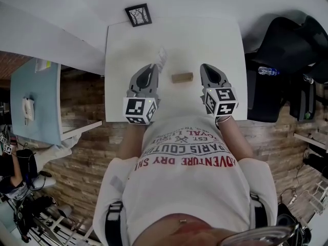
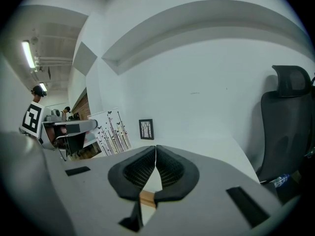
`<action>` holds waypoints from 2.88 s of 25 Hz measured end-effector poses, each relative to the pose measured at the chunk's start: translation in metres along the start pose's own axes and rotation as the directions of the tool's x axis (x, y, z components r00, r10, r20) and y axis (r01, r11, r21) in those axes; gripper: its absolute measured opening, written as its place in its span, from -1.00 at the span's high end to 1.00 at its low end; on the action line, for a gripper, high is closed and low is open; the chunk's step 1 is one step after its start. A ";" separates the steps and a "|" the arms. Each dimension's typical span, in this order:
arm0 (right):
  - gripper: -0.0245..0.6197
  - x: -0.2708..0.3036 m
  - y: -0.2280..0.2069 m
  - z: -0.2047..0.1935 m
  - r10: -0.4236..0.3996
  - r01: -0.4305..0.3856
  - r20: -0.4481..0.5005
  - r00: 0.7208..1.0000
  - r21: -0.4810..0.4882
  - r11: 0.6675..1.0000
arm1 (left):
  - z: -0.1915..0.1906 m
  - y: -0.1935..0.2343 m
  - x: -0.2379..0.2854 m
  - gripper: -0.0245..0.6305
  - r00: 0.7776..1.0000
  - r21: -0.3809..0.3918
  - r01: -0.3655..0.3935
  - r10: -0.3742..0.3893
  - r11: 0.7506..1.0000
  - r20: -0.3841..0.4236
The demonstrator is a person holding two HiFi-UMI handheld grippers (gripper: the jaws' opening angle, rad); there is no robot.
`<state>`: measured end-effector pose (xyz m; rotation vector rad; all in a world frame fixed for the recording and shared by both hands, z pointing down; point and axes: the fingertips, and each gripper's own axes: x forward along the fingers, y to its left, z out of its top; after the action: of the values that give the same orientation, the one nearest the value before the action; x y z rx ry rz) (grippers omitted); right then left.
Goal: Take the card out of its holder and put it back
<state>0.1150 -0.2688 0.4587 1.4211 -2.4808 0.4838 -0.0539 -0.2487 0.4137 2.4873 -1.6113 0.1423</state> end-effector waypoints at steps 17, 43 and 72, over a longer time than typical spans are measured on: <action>0.84 -0.008 -0.011 -0.020 -0.041 0.043 -0.041 0.998 0.034 0.998 | 0.004 -0.028 0.006 0.81 0.959 0.072 0.282 -0.284 0.957 0.016; 0.84 -0.037 -0.015 -0.085 -0.179 0.198 -0.163 0.970 0.113 0.974 | -0.062 -0.067 0.042 0.81 0.615 0.087 0.787 -0.764 0.611 -0.193; 0.84 -0.039 -0.014 -0.089 -0.175 0.200 -0.183 0.967 0.124 0.972 | -0.097 -0.068 0.043 0.81 0.556 0.095 0.828 -0.789 0.553 -0.262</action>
<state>0.1506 -0.2091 0.5278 1.5769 -2.1893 0.7218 0.0268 -0.2405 0.5101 2.9793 -0.2280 0.4136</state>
